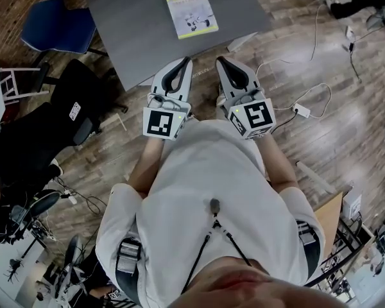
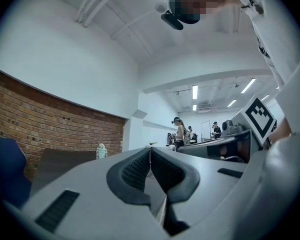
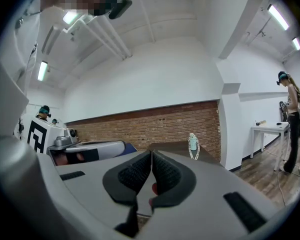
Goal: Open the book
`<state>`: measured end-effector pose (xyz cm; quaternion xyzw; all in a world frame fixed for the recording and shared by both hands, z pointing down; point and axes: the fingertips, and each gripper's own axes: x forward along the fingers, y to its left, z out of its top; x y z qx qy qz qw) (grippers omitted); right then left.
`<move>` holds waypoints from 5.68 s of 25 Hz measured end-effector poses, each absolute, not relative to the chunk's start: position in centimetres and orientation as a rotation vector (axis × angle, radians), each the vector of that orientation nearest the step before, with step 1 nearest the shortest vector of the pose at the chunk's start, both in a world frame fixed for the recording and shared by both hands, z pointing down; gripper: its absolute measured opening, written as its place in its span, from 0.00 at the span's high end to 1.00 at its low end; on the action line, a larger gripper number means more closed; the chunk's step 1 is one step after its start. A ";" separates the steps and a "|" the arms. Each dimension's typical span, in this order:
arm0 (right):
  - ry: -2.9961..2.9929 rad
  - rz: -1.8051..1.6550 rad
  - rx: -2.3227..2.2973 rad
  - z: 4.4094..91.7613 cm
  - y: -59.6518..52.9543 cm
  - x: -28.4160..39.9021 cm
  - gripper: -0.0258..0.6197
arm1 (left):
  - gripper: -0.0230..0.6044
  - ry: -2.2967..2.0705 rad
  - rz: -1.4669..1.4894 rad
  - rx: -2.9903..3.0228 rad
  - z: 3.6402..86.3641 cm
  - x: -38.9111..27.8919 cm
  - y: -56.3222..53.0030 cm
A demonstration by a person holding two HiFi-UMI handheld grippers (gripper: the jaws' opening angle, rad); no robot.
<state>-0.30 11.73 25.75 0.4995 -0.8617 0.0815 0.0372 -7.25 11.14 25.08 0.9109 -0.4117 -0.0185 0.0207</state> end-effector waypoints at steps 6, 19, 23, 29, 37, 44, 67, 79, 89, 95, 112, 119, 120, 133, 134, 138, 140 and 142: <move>-2.683 0.260 1.467 25.6 7.4 2.2 0.90 | 0.92 -1.368 -0.115 2.779 23.9 -4.9 7.0; -2.765 0.279 1.291 24.8 -1.3 8.1 0.90 | 0.92 -1.505 -0.017 2.725 23.6 1.8 -0.9; -2.790 0.278 1.237 25.0 -3.7 9.8 0.90 | 0.92 -1.543 -0.007 2.705 23.8 4.0 -3.2; -2.819 0.276 1.153 25.3 -6.3 12.9 0.90 | 0.93 -1.607 -0.027 2.662 23.8 7.5 -5.8; -2.851 0.314 1.084 27.0 -9.3 16.7 0.90 | 0.92 -1.687 -0.098 2.601 24.2 11.7 -8.7; -2.865 0.339 1.011 28.2 -9.9 17.8 0.90 | 0.92 -1.705 0.057 2.576 26.9 12.9 -8.8; -2.774 0.442 0.989 33.6 -14.6 16.7 0.90 | 0.92 -1.752 0.129 2.457 35.5 9.8 -15.1; -2.710 0.542 1.015 37.7 -17.4 14.9 0.90 | 0.92 -1.587 0.330 2.417 43.2 9.8 -17.3; -2.645 0.639 1.060 40.8 -18.7 14.1 0.90 | 0.92 -1.497 0.425 2.394 48.2 10.2 -19.0; -2.607 0.675 1.092 42.5 -19.7 14.0 0.90 | 0.92 -1.429 0.511 2.366 52.3 10.0 -19.6; -2.553 0.734 1.108 44.9 -20.4 14.8 0.90 | 0.72 -1.287 0.719 2.220 61.6 11.6 -19.4; -2.540 0.751 1.116 45.7 -20.7 14.6 0.90 | 0.67 -1.277 0.798 2.180 63.7 11.4 -20.0; -2.540 0.752 1.117 45.7 -20.7 14.7 0.90 | 0.66 -1.279 0.814 2.176 63.9 11.4 -20.0; -2.542 0.752 1.120 45.8 -20.9 15.3 0.90 | 0.71 -1.344 0.905 2.056 65.8 10.0 -20.0; -2.543 0.751 1.118 45.7 -20.9 15.4 0.90 | 0.72 -1.351 0.915 2.051 65.8 10.0 -19.9; -2.551 0.735 1.110 45.6 -20.7 15.6 0.90 | 0.77 -1.400 0.963 2.033 65.7 9.6 -19.9; -2.551 0.740 1.116 45.5 -20.8 15.8 0.90 | 0.79 -1.421 0.961 2.021 65.6 9.5 -20.1; -2.552 0.742 1.116 45.5 -20.7 15.9 0.90 | 0.81 -1.441 0.949 2.010 65.5 9.3 -20.2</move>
